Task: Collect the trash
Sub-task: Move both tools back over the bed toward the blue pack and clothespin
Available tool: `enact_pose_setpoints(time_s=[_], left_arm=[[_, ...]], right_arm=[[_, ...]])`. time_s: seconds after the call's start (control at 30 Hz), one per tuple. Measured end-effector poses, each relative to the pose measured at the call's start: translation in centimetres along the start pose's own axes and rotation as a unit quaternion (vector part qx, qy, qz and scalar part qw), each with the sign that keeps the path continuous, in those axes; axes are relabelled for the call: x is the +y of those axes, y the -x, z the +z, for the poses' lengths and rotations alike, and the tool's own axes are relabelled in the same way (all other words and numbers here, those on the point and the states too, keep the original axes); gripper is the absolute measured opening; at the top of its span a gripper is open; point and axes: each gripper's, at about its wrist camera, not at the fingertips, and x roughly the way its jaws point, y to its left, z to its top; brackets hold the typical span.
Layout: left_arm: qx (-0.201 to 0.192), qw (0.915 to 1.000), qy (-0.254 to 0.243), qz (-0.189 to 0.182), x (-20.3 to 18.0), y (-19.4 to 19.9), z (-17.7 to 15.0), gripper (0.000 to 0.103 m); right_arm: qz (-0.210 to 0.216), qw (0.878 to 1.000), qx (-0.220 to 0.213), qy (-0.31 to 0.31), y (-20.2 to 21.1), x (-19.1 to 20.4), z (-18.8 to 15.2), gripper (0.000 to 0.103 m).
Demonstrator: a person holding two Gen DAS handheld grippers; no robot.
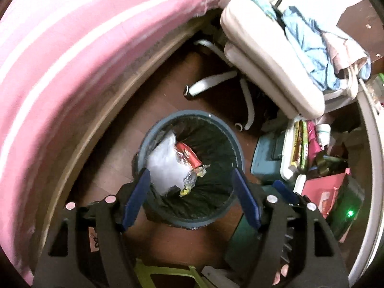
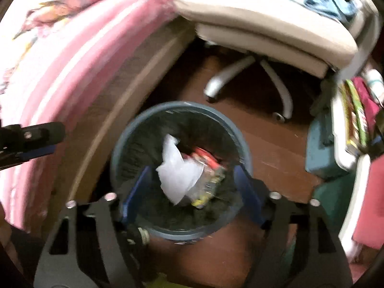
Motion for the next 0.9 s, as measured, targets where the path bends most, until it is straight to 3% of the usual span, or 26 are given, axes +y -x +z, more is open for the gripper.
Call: enact_pose_setpoints(time_s=[0.2, 0.47, 0.63, 0.9], left_arm=[[-0.060, 0.9981, 0.013, 0.001, 2.2, 7.7, -0.1, 0.079], [-0.139, 0.9850, 0.098, 0.030, 10.9, 18.9, -1.2, 0.088], [-0.173, 0.9681, 0.168, 0.069, 19.4, 24.4, -3.6, 0.088], [-0.204, 0.9315, 0.282, 0.104, 34.6, 31.1, -7.7, 0.088]], right_arm=[[0.053, 0.997, -0.044, 0.043, 4.8, 6.2, 2.1, 0.081], [0.123, 0.977, -0.082, 0.156, 9.9, 18.3, 4.0, 0.081], [0.169, 0.950, -0.089, 0.245, 11.8, 28.6, 4.1, 0.081], [0.197, 0.914, -0.085, 0.345, 11.3, 43.4, 3.6, 0.081]])
